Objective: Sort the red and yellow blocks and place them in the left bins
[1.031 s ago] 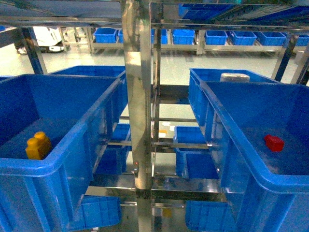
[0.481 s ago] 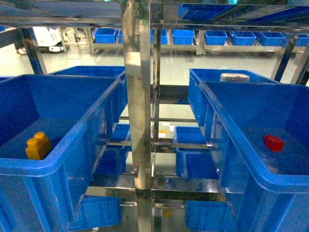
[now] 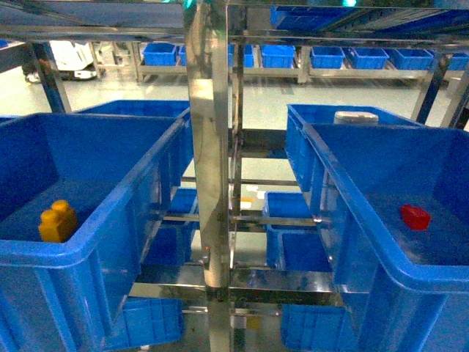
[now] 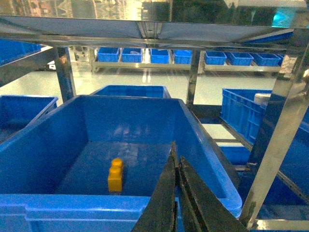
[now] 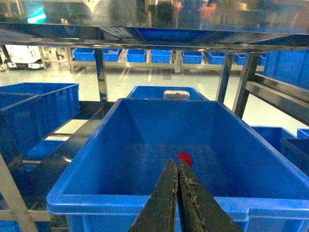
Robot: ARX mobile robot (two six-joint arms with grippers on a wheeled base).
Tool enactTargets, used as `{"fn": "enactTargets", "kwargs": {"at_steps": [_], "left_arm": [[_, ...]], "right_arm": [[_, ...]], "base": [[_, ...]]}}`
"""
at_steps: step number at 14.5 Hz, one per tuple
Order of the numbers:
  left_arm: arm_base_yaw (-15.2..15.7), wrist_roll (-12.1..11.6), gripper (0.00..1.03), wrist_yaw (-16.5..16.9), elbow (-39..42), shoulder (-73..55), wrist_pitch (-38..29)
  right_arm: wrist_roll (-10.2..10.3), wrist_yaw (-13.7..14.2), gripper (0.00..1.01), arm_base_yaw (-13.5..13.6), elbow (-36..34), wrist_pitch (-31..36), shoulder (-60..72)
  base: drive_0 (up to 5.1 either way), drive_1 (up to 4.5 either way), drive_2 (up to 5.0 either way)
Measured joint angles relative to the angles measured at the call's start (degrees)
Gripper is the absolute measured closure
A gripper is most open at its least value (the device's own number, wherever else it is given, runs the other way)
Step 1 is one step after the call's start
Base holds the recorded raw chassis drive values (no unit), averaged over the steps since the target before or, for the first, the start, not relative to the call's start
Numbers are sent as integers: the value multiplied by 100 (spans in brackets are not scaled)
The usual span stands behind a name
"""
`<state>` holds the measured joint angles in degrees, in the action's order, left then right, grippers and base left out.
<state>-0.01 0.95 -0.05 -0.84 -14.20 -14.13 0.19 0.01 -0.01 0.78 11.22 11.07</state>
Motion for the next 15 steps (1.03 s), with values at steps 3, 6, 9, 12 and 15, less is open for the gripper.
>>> {"fn": "enactTargets", "kwargs": {"at_steps": [3, 6, 9, 12, 15], "left_arm": [[0, 2, 101, -7, 0, 332, 328], [0, 2, 101, -9, -2, 1362, 1453], [0, -9, 101, -7, -2, 1362, 1414], [0, -11, 101, 0, -2, 1362, 1436], [0, -11, 66, -2, -2, 1362, 1436]], "right_arm": [[-2, -2, 99, 0, 4, -1178, -907], [0, 0, 99, 0, 2, -1134, -1078], [-2, 2, 99, 0, 2, -1152, -1078], [-2, 0, 99, 0, 2, -1145, -1078], [-2, 0, 63, 0, 2, -1145, -1078]], "base": [[0, 0, 0], [0, 0, 0], [0, 0, 0], [0, 0, 0], [0, 0, 0]]}}
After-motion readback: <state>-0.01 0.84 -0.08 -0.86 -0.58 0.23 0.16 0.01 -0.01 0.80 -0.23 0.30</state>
